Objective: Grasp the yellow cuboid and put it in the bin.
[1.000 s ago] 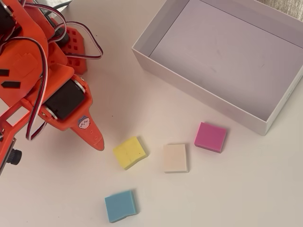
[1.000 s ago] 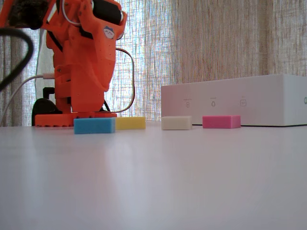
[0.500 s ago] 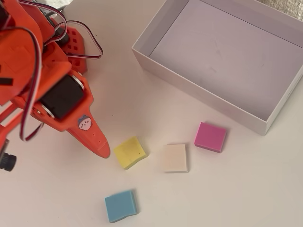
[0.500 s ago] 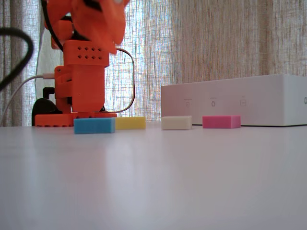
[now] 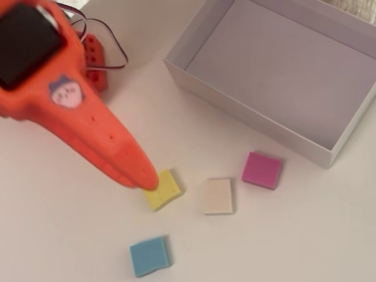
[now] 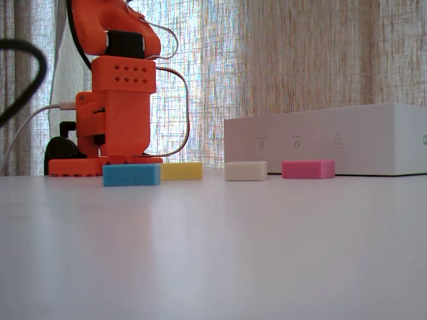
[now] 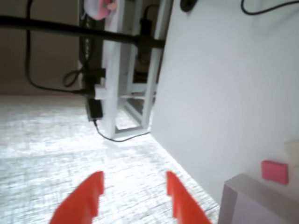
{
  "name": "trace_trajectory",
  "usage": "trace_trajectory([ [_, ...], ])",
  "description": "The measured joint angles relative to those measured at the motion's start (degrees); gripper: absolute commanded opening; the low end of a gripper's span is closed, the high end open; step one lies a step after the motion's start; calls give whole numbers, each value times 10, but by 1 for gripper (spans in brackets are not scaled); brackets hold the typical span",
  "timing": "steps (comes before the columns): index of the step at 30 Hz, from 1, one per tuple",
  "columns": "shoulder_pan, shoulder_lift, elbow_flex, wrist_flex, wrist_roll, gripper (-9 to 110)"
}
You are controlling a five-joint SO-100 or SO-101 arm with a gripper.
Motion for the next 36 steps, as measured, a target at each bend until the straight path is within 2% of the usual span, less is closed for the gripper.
trace_trajectory([
  [5,-20,-78,-148,155,122,25],
  [10,-18,-154,-147,197,227,28],
  [18,-18,-179,15,140,307,28],
  [30,-20,-180,231,46,309,34],
  [36,-27,-178,273,30,309,34],
])
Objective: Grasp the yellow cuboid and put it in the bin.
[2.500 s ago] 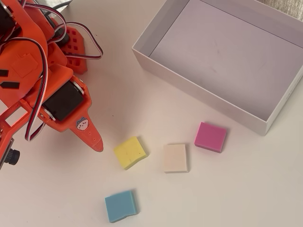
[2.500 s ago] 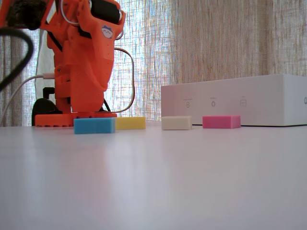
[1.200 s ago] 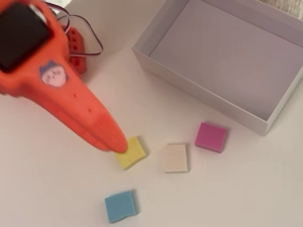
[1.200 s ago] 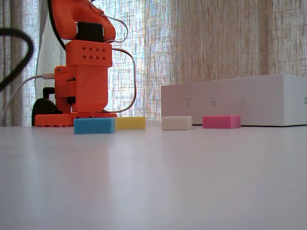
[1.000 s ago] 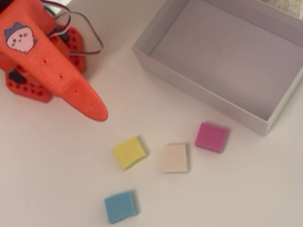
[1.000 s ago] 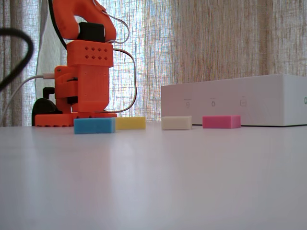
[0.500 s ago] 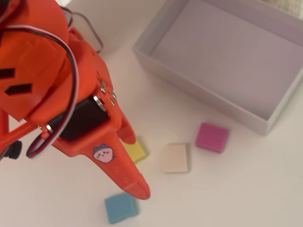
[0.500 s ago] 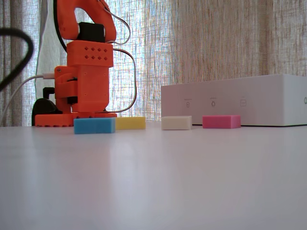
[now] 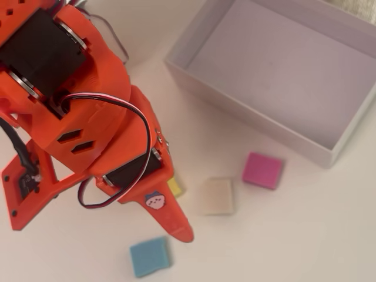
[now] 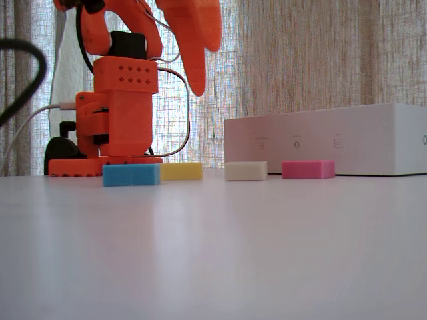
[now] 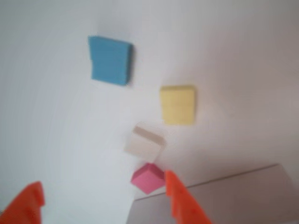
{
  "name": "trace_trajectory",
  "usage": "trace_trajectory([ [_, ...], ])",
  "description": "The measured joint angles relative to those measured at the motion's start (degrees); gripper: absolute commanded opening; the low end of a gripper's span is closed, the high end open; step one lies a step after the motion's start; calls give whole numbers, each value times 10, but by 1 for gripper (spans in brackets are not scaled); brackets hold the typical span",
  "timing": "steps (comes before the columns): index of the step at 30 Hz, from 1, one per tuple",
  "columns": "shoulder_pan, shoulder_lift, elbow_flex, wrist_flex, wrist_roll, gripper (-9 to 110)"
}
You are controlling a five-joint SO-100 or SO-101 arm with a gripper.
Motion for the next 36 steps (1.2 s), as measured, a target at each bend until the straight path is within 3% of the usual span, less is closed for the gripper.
trace_trajectory([
  [23,31,1,172,-76,-46,32],
  [36,22,-1,233,-176,-48,29],
])
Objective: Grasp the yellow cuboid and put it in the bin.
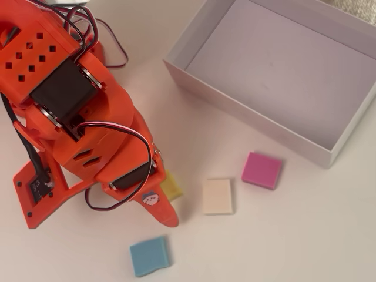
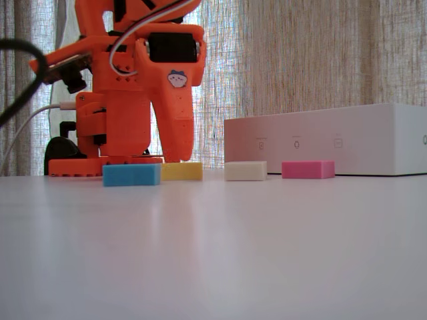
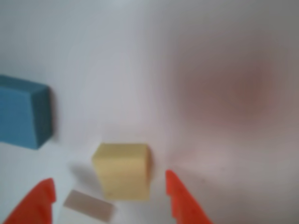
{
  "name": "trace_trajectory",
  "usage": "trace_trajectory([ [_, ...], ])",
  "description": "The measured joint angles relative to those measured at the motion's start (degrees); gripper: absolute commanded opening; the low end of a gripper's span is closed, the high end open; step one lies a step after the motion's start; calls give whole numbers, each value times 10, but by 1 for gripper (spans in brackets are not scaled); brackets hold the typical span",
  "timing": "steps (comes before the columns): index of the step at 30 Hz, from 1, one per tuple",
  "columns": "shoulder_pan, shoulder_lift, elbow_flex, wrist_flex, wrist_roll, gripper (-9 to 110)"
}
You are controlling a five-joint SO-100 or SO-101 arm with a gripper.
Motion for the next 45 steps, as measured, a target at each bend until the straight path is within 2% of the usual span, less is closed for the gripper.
trace_trajectory([
  [28,-11,-84,-5,-56,-4,15],
  [42,-1,-121,-29,-56,-9,-8],
  [45,3,-122,-33,-56,-22,-8],
])
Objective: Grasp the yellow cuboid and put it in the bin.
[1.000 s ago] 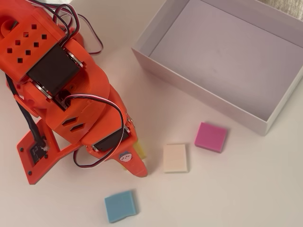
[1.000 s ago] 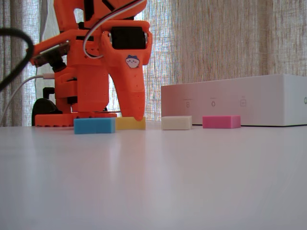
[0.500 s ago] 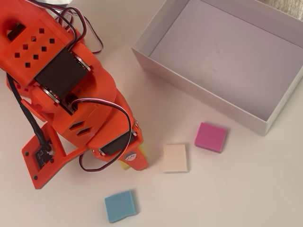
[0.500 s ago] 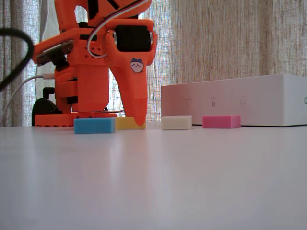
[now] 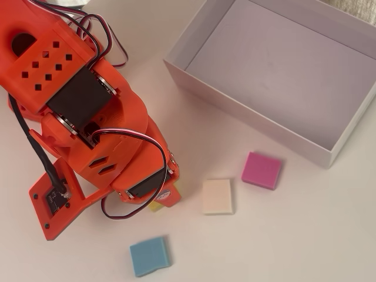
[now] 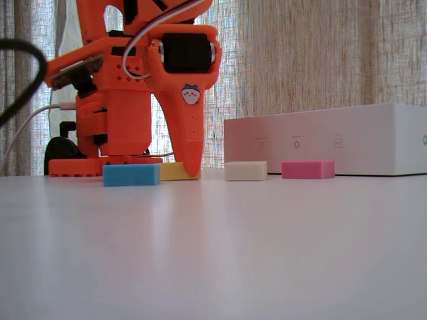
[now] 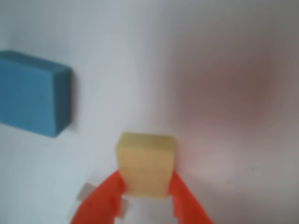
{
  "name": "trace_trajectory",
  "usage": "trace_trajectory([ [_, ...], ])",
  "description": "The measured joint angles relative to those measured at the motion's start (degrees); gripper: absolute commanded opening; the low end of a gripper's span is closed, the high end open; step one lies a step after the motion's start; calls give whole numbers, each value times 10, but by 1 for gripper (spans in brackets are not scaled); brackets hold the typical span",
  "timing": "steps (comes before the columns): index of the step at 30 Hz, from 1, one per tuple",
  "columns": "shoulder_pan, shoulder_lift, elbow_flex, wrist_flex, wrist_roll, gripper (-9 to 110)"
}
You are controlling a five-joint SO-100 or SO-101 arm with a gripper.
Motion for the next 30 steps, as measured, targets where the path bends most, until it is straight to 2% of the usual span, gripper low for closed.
trace_trajectory([
  [9,18,38,-7,2,-58,-8],
  [18,28,195,-59,9,-212,-8],
  [24,-67,316,-101,-39,-316,-8],
  [30,-244,355,-140,-15,-399,-8],
])
